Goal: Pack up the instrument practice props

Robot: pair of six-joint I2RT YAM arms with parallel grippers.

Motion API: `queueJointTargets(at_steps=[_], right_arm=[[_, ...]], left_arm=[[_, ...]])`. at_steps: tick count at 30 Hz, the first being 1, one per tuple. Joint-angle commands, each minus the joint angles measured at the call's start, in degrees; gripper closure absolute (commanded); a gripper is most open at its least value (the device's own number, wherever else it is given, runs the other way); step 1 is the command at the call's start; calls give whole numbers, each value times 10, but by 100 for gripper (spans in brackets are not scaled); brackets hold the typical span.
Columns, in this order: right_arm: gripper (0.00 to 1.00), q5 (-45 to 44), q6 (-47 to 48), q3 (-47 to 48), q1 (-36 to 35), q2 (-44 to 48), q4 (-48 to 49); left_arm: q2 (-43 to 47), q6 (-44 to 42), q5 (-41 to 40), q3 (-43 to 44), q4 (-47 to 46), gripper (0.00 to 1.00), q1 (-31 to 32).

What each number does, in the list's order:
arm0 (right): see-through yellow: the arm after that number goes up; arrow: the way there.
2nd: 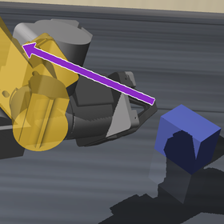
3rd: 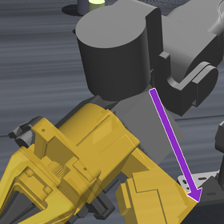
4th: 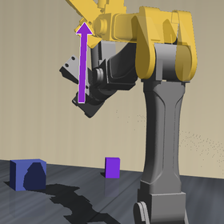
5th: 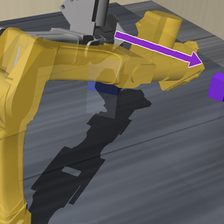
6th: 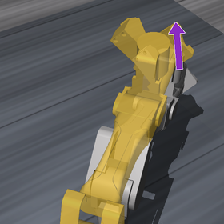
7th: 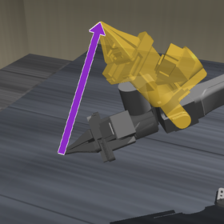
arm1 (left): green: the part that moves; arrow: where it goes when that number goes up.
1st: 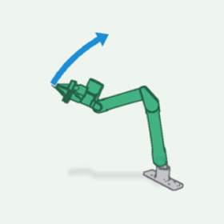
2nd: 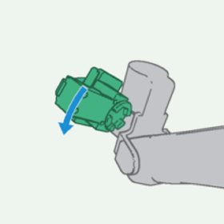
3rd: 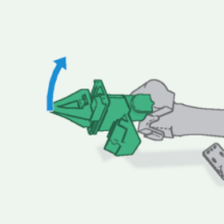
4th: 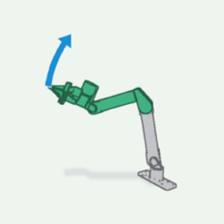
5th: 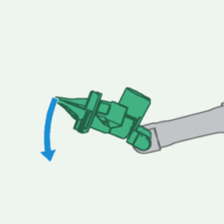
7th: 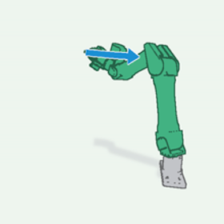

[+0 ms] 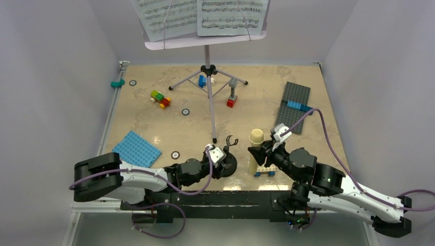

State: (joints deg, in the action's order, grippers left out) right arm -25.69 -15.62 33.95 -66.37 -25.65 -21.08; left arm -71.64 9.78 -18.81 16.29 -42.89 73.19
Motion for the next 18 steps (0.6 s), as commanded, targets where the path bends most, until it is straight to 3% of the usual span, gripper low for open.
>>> queueJointTargets(at_steps=[1,7,15,18], right_arm=[[100,15,-11,28,-1,15,-5],[100,14,-21,29,-1,24,-23],[100,12,-29,20,-1,32,-22],[100,11,-29,19,-1,32,-21]], left_arm=[[-49,-18,-10,32,-108,43,-2],[-86,-18,-27,48,-125,56,-2],[-77,-22,-63,43,-111,98,-2],[-46,-23,-88,38,-84,100,-2]])
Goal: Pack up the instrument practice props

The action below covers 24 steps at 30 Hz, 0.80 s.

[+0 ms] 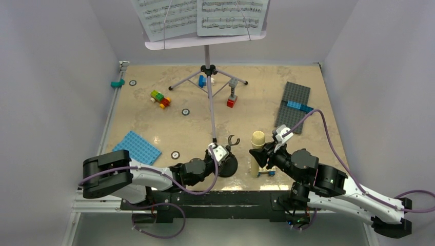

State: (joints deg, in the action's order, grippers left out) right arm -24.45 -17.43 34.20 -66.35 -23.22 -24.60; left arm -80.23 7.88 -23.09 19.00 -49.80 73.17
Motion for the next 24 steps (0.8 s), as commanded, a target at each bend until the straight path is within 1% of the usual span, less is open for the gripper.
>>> queueJointTargets(at_steps=[1,4,10,12,14,16,18,20,23,24], right_arm=[[100,-2,-11,17,-1,7,14],[100,-1,-9,14,-1,10,17],[100,3,-2,9,-1,7,29],[100,6,-2,7,-1,5,36],[100,10,0,5,-1,3,45],[100,15,1,4,-1,-1,51],[100,18,1,4,-1,-4,55],[100,24,0,3,-1,-5,59],[100,37,-2,-1,-1,-9,67],[100,41,-2,-1,-1,-10,69]], left_arm=[[57,-4,-59,8,-3,100,-1],[121,-15,-98,-4,36,100,-1],[297,-51,-216,-5,175,100,-5],[345,-51,-244,3,233,100,-23],[382,-10,-251,27,327,100,-67],[416,44,-234,39,421,100,-128],[447,64,-218,36,440,100,-181],[460,68,-232,34,444,100,-222],[451,84,-261,40,450,100,-283],[444,93,-262,40,446,100,-314]])
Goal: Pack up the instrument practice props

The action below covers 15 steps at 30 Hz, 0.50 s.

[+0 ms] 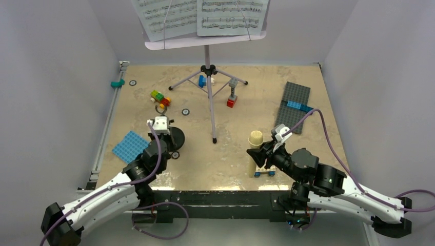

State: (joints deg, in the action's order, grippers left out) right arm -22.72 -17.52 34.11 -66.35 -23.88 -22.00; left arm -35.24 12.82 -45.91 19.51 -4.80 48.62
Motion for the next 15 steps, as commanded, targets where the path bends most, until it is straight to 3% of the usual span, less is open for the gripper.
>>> queueJointTargets(at_steps=[1,7,15], right_arm=[[100,29,-1,0,-1,-5,45],[100,62,-5,-11,-1,-8,65],[100,87,-13,-31,-1,2,95]], left_arm=[[-14,52,-32,35,-12,100,-85],[-98,58,-11,46,-112,100,-237],[-236,5,46,99,-236,100,-365]])
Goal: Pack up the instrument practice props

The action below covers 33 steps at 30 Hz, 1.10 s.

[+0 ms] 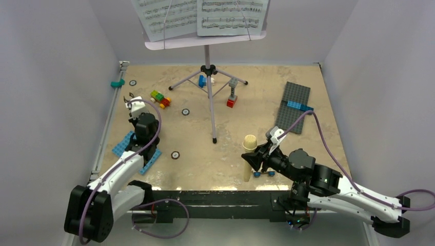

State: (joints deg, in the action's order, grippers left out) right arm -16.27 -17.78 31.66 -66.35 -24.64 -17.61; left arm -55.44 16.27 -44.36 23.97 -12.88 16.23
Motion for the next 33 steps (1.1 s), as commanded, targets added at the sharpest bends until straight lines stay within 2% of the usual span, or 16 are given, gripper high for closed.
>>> queueJointTargets(at_steps=[1,12,16,23,33], right_arm=[[100,24,-9,-10,-1,11,52],[100,34,-2,-24,-1,35,43],[100,34,-1,-24,-1,42,42],[100,40,-1,-20,-1,35,48],[100,29,-11,-20,-1,55,27]], left_arm=[[-47,-34,40,56,-171,100,-52],[-179,-40,107,78,-243,100,-154],[-188,-54,116,85,-242,100,-158],[-215,-57,153,134,-169,100,-158],[-251,-73,153,178,-145,99,-160]])
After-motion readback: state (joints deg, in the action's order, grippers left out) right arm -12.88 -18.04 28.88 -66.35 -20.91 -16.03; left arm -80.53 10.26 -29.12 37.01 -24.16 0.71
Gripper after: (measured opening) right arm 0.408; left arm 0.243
